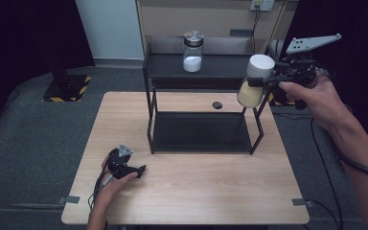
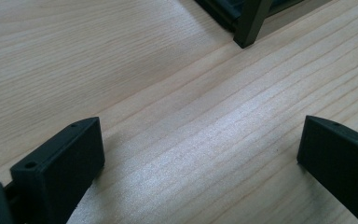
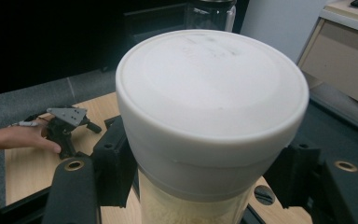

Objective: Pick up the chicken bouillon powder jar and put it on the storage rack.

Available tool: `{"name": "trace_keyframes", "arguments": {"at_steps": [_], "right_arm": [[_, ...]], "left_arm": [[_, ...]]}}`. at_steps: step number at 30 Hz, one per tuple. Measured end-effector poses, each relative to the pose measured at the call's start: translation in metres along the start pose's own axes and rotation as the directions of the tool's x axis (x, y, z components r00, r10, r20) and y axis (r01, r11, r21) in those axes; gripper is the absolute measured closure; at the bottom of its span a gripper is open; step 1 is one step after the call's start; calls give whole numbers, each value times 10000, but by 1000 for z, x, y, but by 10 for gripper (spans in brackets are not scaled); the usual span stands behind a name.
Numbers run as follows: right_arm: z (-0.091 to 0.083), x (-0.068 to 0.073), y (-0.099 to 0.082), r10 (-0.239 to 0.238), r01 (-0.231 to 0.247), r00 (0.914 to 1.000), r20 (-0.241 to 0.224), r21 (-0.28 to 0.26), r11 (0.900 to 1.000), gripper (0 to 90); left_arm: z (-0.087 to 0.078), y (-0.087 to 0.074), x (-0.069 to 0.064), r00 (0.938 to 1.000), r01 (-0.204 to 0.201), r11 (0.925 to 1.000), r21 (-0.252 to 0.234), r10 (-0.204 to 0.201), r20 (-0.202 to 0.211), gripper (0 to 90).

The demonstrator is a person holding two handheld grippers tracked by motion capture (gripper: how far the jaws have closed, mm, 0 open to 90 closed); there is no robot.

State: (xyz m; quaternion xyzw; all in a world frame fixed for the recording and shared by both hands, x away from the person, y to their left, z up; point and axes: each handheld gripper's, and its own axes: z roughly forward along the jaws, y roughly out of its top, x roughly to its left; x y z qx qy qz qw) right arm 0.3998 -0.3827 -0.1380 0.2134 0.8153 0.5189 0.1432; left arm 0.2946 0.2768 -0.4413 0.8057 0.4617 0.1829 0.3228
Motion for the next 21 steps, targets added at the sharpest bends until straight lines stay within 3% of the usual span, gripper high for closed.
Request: {"name": "trace_keyframes", "arguments": {"at_steps": [18, 21], "right_arm": [[8, -15, 29, -196, 195, 9998, -5, -53, 9998, 359], [10, -20, 31, -58, 58, 10000, -31, -167, 9998, 358]], "left_arm": [[0, 0, 1, 10000, -44, 10000, 1, 44, 46, 0], [1, 1, 2, 10000, -60, 10000, -6, 60, 69, 0]]}}
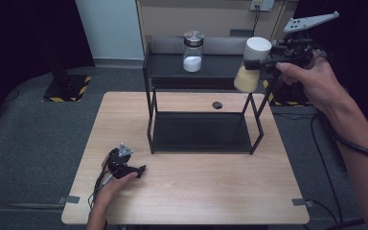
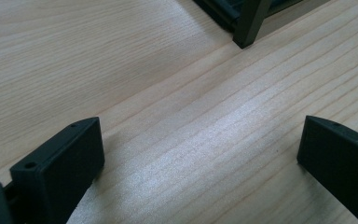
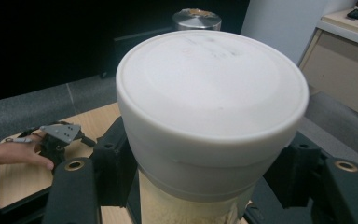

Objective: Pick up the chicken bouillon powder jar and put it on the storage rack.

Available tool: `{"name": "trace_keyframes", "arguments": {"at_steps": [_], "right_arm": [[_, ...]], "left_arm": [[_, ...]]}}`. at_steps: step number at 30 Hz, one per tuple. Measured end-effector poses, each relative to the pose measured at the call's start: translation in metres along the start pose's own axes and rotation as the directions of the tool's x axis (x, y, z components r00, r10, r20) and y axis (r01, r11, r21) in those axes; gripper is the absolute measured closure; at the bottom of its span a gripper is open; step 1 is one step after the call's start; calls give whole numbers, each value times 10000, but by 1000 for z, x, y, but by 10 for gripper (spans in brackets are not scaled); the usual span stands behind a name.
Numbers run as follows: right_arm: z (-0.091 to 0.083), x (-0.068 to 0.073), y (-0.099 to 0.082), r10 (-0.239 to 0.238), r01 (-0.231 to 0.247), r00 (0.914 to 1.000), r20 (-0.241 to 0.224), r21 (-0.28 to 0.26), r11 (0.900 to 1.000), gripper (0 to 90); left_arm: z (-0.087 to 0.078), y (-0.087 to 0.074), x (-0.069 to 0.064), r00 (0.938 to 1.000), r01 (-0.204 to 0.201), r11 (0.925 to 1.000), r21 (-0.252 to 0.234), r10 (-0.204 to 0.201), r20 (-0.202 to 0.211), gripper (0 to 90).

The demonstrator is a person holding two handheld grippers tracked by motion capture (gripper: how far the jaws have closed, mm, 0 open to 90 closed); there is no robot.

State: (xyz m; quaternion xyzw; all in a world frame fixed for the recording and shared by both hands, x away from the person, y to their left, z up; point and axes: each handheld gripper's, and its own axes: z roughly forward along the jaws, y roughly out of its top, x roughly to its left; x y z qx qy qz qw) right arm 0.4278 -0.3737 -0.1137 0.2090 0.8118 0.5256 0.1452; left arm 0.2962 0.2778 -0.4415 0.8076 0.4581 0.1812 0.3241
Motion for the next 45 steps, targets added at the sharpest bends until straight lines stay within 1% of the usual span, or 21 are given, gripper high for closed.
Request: {"name": "trace_keyframes", "arguments": {"at_steps": [7, 15, 22, 26, 31, 45], "right_arm": [[5, -3, 11, -6, 8, 9996, 265, -73, 10000, 359], [15, -3, 20, -41, 38, 9976, 697, 44, 10000, 358], [23, -8, 20, 117, -121, 9948, 1010, 29, 9999, 358], [26, -12, 17, 230, -231, 9935, 1113, -3, 9997, 358], [31, -15, 19, 257, -269, 9915, 1275, 70, 9996, 358], [48, -23, 22, 374, -398, 9882, 1487, 130, 9991, 358]], "left_arm": [[0, 1, 1, 10000, -29, 10000, 25, 29, 21, 0], [0, 1, 1, 10000, -28, 10000, 21, 28, 22, 0], [0, 1, 1, 10000, -30, 10000, 20, 30, 24, 0], [0, 1, 1, 10000, -37, 10000, 19, 37, 26, 0], [0, 1, 1, 10000, -34, 10000, 20, 34, 27, 0], [1, 1, 2, 9999, -79, 10000, 24, 79, 69, 0]]}}
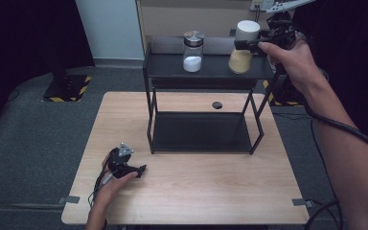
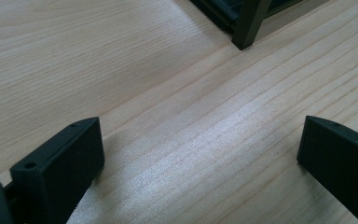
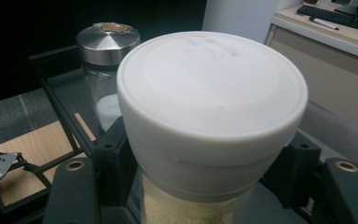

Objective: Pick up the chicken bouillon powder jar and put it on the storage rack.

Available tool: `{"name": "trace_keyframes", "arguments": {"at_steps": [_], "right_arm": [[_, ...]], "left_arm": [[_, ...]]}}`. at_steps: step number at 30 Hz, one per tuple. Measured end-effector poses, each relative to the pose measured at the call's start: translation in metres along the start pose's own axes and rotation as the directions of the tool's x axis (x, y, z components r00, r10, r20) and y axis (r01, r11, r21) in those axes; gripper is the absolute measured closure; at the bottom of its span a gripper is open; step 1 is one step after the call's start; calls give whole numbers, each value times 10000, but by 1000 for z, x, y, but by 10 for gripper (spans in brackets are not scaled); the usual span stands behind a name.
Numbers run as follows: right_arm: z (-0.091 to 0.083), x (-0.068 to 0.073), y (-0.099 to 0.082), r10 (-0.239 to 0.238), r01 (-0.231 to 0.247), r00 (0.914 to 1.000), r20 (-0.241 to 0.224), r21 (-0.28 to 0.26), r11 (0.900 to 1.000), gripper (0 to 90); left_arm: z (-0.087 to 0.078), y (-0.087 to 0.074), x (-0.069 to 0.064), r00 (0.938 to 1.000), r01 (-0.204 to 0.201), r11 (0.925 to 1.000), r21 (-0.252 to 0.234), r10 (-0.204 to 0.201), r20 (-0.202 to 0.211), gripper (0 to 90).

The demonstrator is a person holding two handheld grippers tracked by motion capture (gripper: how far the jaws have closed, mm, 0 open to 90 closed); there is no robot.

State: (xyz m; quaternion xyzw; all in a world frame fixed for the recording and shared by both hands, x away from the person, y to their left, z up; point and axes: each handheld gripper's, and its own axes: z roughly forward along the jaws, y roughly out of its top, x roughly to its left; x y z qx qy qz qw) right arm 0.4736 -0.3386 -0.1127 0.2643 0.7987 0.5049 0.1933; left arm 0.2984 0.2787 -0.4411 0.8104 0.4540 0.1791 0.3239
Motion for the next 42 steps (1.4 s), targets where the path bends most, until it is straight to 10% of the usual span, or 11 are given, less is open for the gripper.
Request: {"name": "trace_keyframes", "arguments": {"at_steps": [42], "right_arm": [[22, -7, -8, 492, -492, 9988, -70, -40, 9988, 354]], "left_arm": [[1, 1, 1, 10000, -47, 10000, -8, 47, 44, 0]]}}
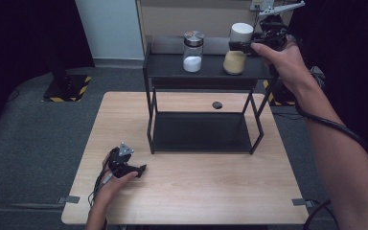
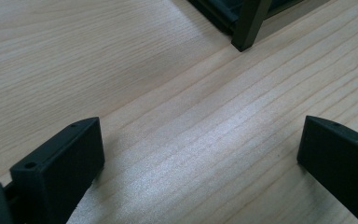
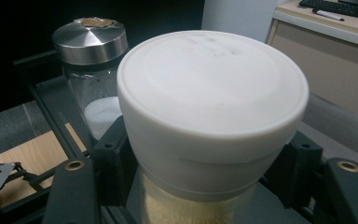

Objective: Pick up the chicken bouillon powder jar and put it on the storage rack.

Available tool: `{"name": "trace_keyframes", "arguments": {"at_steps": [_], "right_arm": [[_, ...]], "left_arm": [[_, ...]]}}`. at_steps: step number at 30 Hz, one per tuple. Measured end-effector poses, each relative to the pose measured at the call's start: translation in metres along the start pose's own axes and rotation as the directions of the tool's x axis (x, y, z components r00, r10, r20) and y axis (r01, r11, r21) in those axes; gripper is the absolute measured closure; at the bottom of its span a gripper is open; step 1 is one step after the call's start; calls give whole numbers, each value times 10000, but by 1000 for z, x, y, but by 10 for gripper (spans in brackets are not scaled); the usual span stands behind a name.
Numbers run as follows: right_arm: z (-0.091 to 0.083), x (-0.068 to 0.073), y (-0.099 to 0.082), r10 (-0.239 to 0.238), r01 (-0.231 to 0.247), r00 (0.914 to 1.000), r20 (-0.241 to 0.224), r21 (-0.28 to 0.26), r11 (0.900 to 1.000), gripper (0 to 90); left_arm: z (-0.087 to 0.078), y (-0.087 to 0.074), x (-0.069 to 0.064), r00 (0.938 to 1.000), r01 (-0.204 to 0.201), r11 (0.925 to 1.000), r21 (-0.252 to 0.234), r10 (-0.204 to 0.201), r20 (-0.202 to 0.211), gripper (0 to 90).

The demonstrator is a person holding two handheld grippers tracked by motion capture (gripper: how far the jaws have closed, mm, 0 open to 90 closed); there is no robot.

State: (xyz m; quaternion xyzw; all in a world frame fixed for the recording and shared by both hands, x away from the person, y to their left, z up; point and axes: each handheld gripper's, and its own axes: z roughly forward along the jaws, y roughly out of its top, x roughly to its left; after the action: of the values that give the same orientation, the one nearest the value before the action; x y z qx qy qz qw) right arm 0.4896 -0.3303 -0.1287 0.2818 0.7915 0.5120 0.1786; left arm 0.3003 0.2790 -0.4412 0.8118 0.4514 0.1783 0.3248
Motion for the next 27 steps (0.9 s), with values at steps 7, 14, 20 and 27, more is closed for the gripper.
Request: {"name": "trace_keyframes", "arguments": {"at_steps": [7, 14, 20, 27], "right_arm": [[-1, 2, 0, -106, 105, 9999, -53, -39, 9999, 211], [-9, 11, -2, -115, 116, 9987, 492, -7, 9999, 65], [-24, 19, -6, -237, 240, 9970, 743, -31, 9997, 52], [-35, 28, -10, -226, 223, 9961, 854, 37, 9997, 45]], "left_arm": [[0, 0, 0, 10000, 3, 10000, -2, -3, -2, 0], [0, 0, 0, 10000, 3, 10000, -2, -3, -3, 0], [1, 1, -1, 10000, 32, 10000, -4, -32, -33, 0], [1, 1, -1, 10000, 34, 10000, -4, -34, -36, 0]]}}
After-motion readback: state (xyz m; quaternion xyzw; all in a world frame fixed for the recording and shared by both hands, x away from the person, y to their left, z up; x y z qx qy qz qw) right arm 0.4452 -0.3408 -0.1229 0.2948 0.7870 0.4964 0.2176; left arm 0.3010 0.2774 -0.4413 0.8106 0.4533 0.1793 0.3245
